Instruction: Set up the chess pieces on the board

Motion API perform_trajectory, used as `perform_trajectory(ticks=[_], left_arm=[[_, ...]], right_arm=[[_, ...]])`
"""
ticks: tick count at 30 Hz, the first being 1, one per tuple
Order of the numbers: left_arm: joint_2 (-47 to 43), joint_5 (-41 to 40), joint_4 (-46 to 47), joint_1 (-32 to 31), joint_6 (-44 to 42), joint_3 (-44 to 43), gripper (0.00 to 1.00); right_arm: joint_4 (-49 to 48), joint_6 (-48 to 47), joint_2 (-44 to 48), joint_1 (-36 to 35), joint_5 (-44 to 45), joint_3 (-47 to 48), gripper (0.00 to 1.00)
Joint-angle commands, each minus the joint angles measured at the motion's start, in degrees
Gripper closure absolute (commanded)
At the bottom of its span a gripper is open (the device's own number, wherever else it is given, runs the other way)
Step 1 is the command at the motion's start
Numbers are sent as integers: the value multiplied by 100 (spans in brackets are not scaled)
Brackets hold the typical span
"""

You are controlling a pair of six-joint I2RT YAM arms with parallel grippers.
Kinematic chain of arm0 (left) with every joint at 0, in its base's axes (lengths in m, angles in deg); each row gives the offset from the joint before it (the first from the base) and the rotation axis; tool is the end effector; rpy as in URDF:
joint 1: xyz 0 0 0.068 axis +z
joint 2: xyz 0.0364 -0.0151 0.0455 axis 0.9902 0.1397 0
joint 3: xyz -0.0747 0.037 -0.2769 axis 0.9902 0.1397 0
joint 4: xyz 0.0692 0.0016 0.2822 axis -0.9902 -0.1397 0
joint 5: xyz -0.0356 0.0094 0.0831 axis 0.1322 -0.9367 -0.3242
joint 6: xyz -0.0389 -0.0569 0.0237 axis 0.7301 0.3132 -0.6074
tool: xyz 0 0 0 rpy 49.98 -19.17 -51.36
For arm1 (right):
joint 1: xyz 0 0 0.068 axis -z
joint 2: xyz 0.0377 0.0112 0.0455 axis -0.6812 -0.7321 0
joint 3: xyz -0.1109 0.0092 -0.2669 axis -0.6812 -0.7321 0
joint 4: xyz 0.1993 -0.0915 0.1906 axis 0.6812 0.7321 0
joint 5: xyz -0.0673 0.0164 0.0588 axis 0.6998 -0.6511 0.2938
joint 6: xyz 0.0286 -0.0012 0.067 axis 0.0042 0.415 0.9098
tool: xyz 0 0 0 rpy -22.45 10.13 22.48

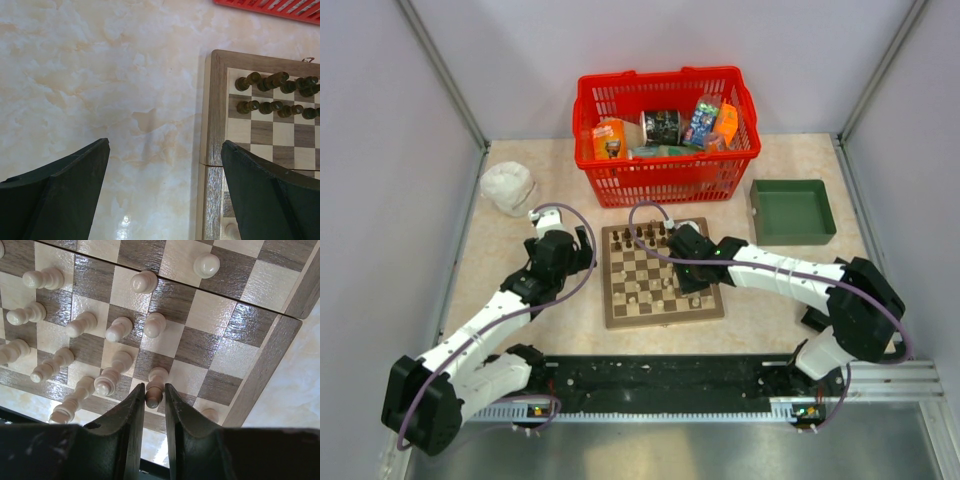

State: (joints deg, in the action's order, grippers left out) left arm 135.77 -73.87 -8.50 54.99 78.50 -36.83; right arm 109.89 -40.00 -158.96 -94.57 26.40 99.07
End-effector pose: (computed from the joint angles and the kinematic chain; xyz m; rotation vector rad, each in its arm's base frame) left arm 0.2271 -0.0882 0.2162 -0.2836 2.1276 -0.1192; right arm 0.2159 0.2583 0.1905 -0.4508 2.6348 0.2740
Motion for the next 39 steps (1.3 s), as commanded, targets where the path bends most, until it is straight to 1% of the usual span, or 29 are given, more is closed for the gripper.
perform_trajectory(ticks=[1, 4, 17, 26, 39], left_arm=[[-5, -1, 200, 9, 32, -126, 1], [13, 8, 200, 17, 41, -126, 1], [83, 87, 279, 9, 59, -126, 1], [74, 131, 271, 9, 76, -144, 1], [92, 123, 262, 9, 50, -152, 1]], right_arm=[[-14, 37, 60, -75, 8, 16, 79], [12, 11, 139, -66, -132, -1, 82], [240, 28, 456, -127, -352, -98, 83], [241, 37, 395, -224, -458, -63, 83], [320, 151, 280, -294, 25, -80, 82]])
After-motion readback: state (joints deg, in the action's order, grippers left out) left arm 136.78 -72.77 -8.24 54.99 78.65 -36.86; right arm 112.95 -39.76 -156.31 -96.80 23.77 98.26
